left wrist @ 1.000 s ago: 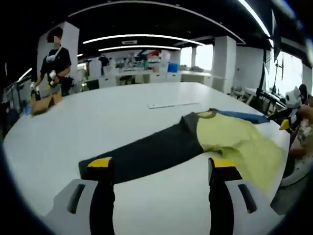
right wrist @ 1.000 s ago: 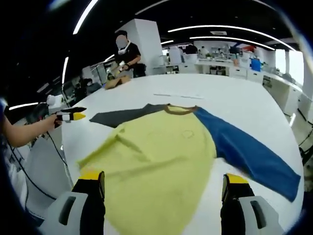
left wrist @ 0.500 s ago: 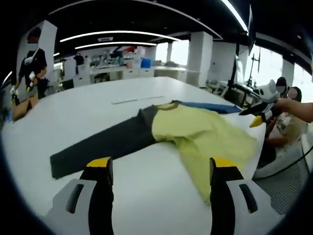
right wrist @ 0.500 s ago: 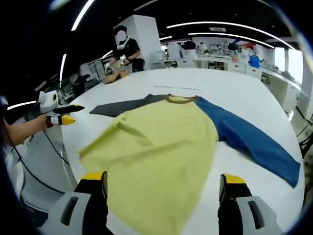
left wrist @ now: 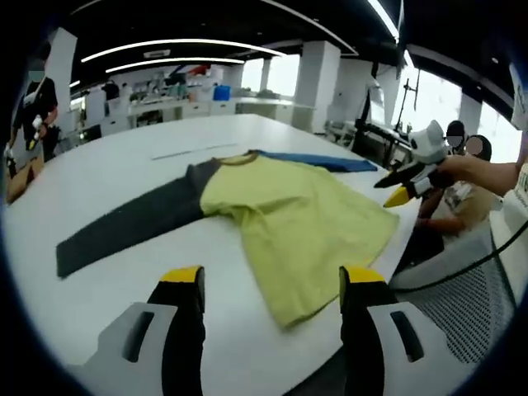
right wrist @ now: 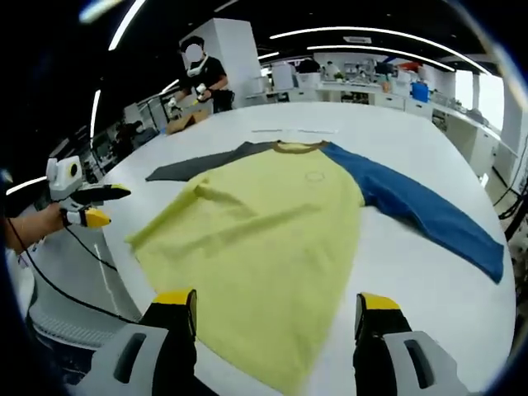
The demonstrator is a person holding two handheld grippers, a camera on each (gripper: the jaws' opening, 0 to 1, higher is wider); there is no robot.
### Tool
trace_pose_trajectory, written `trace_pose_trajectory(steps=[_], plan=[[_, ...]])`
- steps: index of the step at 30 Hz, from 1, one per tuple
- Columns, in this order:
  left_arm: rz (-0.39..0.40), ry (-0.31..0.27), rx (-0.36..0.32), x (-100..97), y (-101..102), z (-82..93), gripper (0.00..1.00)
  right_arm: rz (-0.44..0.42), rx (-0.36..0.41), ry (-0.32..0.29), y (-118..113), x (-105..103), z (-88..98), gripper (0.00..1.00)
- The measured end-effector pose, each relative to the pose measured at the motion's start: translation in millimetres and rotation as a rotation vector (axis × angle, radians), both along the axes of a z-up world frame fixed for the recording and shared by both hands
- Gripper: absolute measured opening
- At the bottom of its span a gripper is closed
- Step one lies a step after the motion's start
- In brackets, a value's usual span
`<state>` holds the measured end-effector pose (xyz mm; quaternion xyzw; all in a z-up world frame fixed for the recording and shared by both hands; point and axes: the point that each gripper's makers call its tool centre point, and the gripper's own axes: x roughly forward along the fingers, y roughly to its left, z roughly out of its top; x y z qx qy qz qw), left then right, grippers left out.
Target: Fold the garment on the visible template until the final outline fits inside the template.
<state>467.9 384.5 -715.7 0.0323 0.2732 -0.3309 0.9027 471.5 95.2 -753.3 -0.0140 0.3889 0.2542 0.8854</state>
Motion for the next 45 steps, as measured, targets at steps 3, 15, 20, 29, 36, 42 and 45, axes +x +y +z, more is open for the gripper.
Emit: trace_pose_trajectory(steps=[3, 15, 20, 29, 36, 42, 45], plan=[[-0.028, 0.028, 0.092, -7.5, -1.7, -14.4, 0.56, 0.007, -0.027, 0.012, -1.8, -6.1, -3.8, 0.68], [-0.051, 0.082, 0.177, -21.8, -21.0, -35.7, 0.40, -0.042, -0.121, 0.100, -24.2, -28.4, -25.2, 0.40], [-0.095, 0.079, 0.276, -25.2, -24.9, -44.1, 0.31, -0.064, -0.130, 0.119, -28.4, -32.5, -27.7, 0.28], [-0.078, 0.091, 0.330, -22.5, -16.0, -50.1, 0.10, -0.075, -0.200, 0.141, -35.1, -38.3, -36.5, 0.18], [-0.073, 0.130, 0.329, -26.1, -8.2, -56.1, 0.06, -0.088, -0.200, 0.163, -35.2, -40.2, -37.4, 0.13], [-0.045, 0.137, 0.295, -24.1, -4.9, -53.0, 0.03, -0.092, -0.208, 0.170, -37.0, -41.2, -37.7, 0.02], [-0.046, 0.141, 0.275, -24.8, -6.9, -51.6, 0.02, -0.100, -0.172, 0.174, -34.6, -41.9, -37.7, 0.00]])
